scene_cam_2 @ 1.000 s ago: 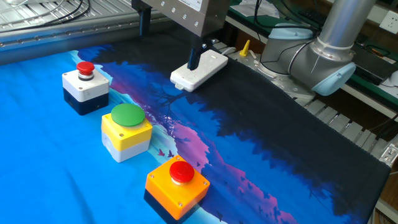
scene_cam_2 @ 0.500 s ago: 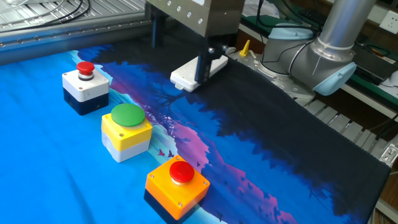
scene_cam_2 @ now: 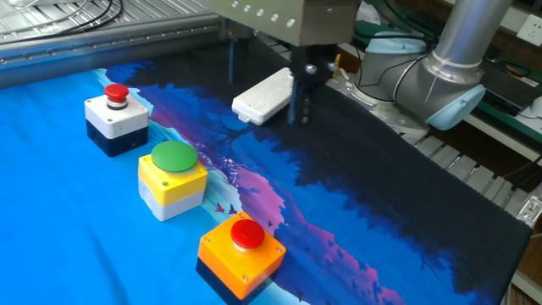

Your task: Press three buttons from left to right in sequence

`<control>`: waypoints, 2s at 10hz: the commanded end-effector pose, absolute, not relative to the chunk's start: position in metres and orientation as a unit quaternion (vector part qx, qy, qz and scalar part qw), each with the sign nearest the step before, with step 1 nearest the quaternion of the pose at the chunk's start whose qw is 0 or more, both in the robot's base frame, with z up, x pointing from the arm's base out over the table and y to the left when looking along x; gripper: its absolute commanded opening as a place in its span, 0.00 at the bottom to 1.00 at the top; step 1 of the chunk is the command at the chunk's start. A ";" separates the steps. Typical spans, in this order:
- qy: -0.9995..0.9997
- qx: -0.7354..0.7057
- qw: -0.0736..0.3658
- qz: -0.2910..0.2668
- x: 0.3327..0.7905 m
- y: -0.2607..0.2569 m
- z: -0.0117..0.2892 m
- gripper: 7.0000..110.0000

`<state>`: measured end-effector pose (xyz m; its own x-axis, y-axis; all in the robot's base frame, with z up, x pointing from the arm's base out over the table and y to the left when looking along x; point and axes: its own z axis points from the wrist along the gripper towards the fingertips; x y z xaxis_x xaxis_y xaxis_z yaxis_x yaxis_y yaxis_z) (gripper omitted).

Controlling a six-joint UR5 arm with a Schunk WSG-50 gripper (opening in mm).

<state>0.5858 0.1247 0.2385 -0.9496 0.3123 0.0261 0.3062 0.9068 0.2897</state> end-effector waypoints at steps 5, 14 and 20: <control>0.989 0.067 0.085 0.100 0.615 0.105 0.241 0.97; 0.998 0.059 0.000 0.010 0.574 0.064 0.222 0.79; 1.000 0.019 0.005 0.001 0.576 0.061 0.222 0.00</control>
